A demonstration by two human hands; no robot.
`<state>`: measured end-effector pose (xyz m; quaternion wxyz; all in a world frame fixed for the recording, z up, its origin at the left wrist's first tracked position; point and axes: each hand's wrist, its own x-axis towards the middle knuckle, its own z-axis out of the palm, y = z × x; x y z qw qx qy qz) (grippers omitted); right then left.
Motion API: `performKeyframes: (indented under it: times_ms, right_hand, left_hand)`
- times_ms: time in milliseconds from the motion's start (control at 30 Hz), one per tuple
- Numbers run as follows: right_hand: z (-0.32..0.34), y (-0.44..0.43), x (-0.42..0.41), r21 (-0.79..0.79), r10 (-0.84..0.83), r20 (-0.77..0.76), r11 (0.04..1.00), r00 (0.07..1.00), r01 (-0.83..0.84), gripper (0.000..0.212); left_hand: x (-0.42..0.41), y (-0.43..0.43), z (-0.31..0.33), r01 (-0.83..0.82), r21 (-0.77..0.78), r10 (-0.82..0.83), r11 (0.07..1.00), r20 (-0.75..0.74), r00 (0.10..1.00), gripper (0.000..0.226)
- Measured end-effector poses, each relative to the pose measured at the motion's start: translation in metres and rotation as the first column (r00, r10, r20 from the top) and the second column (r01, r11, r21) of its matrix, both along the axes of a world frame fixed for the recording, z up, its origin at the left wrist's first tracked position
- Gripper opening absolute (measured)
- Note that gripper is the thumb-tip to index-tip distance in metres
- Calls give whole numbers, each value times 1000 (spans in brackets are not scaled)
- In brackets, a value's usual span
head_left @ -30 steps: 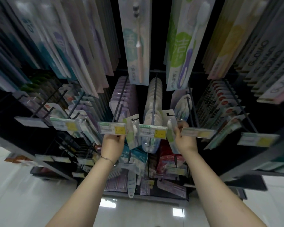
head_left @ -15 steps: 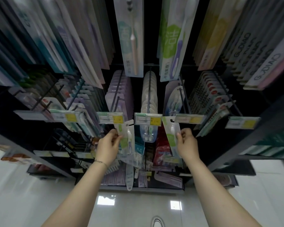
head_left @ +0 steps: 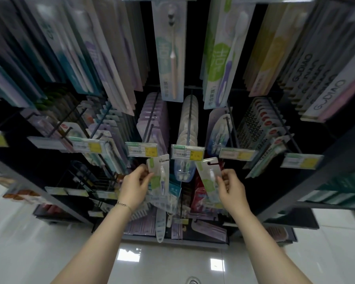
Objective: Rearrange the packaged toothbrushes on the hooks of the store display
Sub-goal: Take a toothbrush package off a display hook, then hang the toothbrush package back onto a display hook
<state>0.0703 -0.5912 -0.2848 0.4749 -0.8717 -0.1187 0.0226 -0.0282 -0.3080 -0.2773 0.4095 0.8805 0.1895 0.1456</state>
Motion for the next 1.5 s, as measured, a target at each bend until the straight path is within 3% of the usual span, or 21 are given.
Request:
performKeyframes:
  times_ms: [300,767,1167,1500]
  right_hand:
    - [-1,28,-7,-8,163,11,987,987,-163,4]
    - [12,53,-78,0,137,74,991,988,-137,6]
    - [90,74,-93,102,19,231,994,973,-44,2]
    - [154,87,-81,233,-28,298,971,954,-44,9]
  left_hand:
    - [-16,5,10,11,-7,-11,1000,9,1000,6]
    - [-72,28,42,145,20,-146,989,37,989,3]
    - [-73,26,126,190,54,-198,980,280,939,12]
    - [-46,14,177,254,-66,-205,965,414,887,9]
